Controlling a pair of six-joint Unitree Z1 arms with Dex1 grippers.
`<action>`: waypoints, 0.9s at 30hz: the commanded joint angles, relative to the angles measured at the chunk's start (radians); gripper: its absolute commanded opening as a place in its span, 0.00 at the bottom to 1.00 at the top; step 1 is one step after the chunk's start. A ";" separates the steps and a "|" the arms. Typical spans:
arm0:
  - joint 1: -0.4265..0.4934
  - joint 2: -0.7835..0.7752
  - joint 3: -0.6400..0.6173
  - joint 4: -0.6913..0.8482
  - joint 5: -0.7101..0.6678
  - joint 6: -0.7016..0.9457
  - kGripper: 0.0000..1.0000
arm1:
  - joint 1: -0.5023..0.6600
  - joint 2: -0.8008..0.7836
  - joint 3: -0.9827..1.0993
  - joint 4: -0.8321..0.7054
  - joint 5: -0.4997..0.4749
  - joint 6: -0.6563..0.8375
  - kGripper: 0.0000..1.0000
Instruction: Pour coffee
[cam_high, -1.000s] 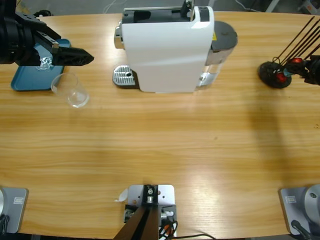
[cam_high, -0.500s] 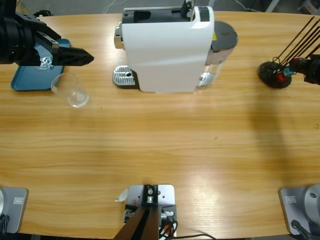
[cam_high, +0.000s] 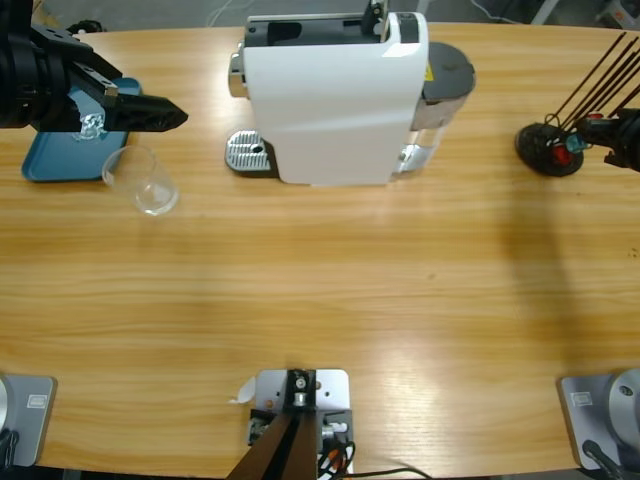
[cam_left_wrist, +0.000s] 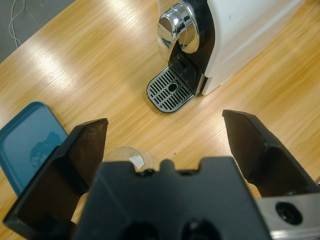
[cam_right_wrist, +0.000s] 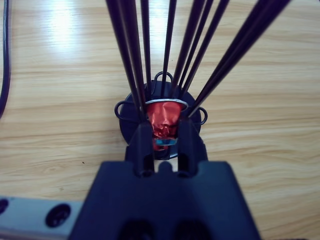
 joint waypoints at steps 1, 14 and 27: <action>0.009 0.034 0.026 0.012 0.002 0.006 0.99 | -0.011 0.013 0.023 -0.013 -0.013 0.004 0.00; 0.007 0.048 0.031 0.010 -0.001 0.006 0.99 | -0.018 -0.062 -0.054 0.084 -0.034 -0.005 0.00; 0.001 0.041 0.037 0.010 -0.004 0.004 0.99 | -0.018 -0.144 -0.097 0.180 -0.049 -0.008 0.00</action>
